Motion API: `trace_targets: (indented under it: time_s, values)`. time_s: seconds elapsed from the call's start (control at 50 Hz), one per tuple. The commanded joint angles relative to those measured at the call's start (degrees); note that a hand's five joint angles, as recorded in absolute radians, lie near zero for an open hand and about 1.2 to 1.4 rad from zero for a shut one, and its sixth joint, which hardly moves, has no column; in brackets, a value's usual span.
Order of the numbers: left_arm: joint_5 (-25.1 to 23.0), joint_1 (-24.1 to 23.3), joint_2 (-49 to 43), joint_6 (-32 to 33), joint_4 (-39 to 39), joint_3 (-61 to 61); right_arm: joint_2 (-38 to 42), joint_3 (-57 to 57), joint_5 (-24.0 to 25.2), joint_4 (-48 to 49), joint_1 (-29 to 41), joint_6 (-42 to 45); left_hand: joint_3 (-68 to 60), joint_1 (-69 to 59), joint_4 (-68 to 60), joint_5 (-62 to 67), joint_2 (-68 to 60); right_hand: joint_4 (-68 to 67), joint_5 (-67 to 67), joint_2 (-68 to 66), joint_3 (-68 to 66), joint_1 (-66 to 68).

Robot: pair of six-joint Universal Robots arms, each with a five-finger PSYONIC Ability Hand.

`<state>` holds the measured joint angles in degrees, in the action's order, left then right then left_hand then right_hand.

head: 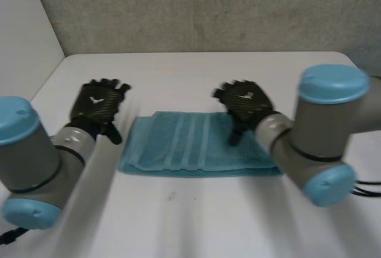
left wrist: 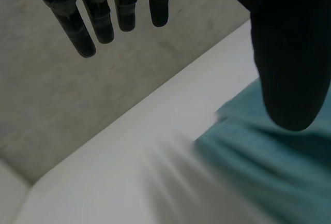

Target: Fold the laundry

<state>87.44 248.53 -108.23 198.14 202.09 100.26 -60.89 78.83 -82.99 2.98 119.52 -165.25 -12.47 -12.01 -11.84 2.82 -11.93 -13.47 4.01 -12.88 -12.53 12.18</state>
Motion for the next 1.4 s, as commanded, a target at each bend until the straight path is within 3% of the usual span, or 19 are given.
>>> trace_targets:
  time_s: [0.02,0.12,0.16,0.18,0.22,0.24,0.26,0.42,0.56,0.66,0.8,0.9,0.92,0.94,0.96,1.02,1.1,1.28,1.4]
  values:
    - [0.2,-8.2,-6.2,-4.3,-0.1,-5.1,-5.4,13.5,1.7,0.7,-9.4,0.8,0.1,-0.4,-0.6,-0.4,-0.5,3.5,-4.0,2.9,2.5,-2.2]
    - [0.5,-9.6,-9.9,-4.4,-0.2,-8.2,-5.7,21.0,6.5,5.7,-14.9,1.0,-0.9,-1.4,-1.6,0.6,-1.5,-2.7,2.1,-3.3,-3.6,4.0]
    - [0.6,-9.6,-10.2,-4.4,-0.4,-9.0,-5.5,23.9,9.6,9.6,-17.5,1.1,-0.9,-1.4,-1.6,0.6,-1.5,-23.6,23.0,-24.2,-24.5,24.9]
    - [0.6,-9.6,-10.2,-4.4,-0.4,-9.0,-5.5,23.9,9.6,9.6,-17.5,1.1,-0.9,-1.4,-1.6,0.6,-1.5,-23.7,23.2,-24.3,-24.6,25.0]
    - [0.6,-9.6,-10.0,-4.5,-0.6,-9.1,-4.3,24.3,11.9,11.0,-19.2,1.1,-0.9,-1.4,-1.6,0.6,-1.5,-49.8,49.3,-50.4,-50.7,51.1]
    - [0.7,-9.4,-9.5,-4.5,-0.9,-9.0,-4.3,24.3,11.9,11.0,-19.2,1.1,-0.9,-1.4,-1.6,0.6,-1.5,-49.9,49.4,-50.5,-50.9,51.2]
    - [1.0,-8.9,-8.8,-4.6,-1.6,-8.8,-2.8,23.8,12.5,11.0,-19.8,1.1,-0.9,-1.4,-1.6,0.6,-1.5,-66.4,65.8,-67.0,-67.3,67.7]
    - [4.6,-5.5,-1.7,-4.9,-6.4,-5.4,-1.6,15.4,8.9,10.8,-18.4,3.5,-0.3,-0.7,-0.9,-0.1,-0.8,-66.5,66.0,-67.1,-67.5,67.8]
    - [5.7,-0.9,4.6,-4.8,-7.5,-2.0,-1.2,-0.2,6.0,6.5,-2.6,2.6,0.1,-0.4,-0.6,-0.4,-0.5,-66.5,66.0,-67.1,-67.5,67.8]
    - [5.7,4.6,9.1,-5.0,-7.8,1.8,11.2,-17.3,6.9,1.6,12.6,2.5,0.2,-0.2,-0.4,-0.6,-0.3,-66.5,66.0,-67.1,-67.5,67.8]
    - [5.7,5.3,9.3,-5.9,-7.8,2.7,23.2,-25.6,8.7,-2.9,21.7,2.8,0.2,-0.2,-0.4,-0.6,-0.3,-66.5,66.0,-67.1,-67.5,67.8]
    - [5.5,5.4,8.6,-6.0,-7.5,1.3,25.9,-30.0,5.0,-4.4,21.5,2.3,-0.1,-0.6,-0.7,-0.3,-0.6,-59.7,59.2,-60.3,-60.6,61.0]
    - [5.4,5.3,7.8,-5.9,-7.2,0.3,24.9,-30.3,2.5,-4.6,21.4,1.8,-0.1,-0.6,-0.7,-0.3,-0.6,-29.9,29.3,-30.5,-30.8,31.2]
    - [5.4,5.3,7.8,-5.9,-7.2,0.3,24.9,-30.3,2.5,-4.6,21.4,1.8,-0.1,-0.6,-0.7,-0.3,-0.6,-29.6,29.1,-30.2,-30.5,30.9]
    - [5.5,5.0,6.6,-5.9,-7.3,-0.9,22.9,-29.8,0.0,-4.6,21.3,0.7,0.1,-0.4,-0.6,-0.4,-0.5,-7.8,7.2,-8.4,-8.7,9.1]
    - [5.7,3.8,3.9,-6.0,-7.6,-3.7,17.4,-27.6,-3.8,-4.6,18.8,-1.8,0.6,0.1,-0.1,-0.9,0.0,3.5,-4.0,2.9,2.5,-2.2]
    - [5.7,1.9,2.5,-6.0,-7.6,-5.3,9.8,-19.4,-7.1,-4.6,12.5,-4.8,0.7,0.3,0.1,-1.1,0.2,3.5,-4.0,2.9,2.5,-2.2]
    - [5.8,-0.7,2.1,-7.2,-7.6,-3.9,-0.4,-0.5,-6.0,-3.3,0.1,-5.1,1.4,1.0,0.8,-1.8,0.9,1.7,-2.2,1.1,0.8,-0.4]
    - [5.7,-0.9,2.1,-7.2,-7.5,-3.1,-4.2,13.2,2.5,3.1,-10.3,-2.2,1.6,1.1,1.0,-1.9,1.0,-8.2,7.7,-8.8,-9.1,9.5]
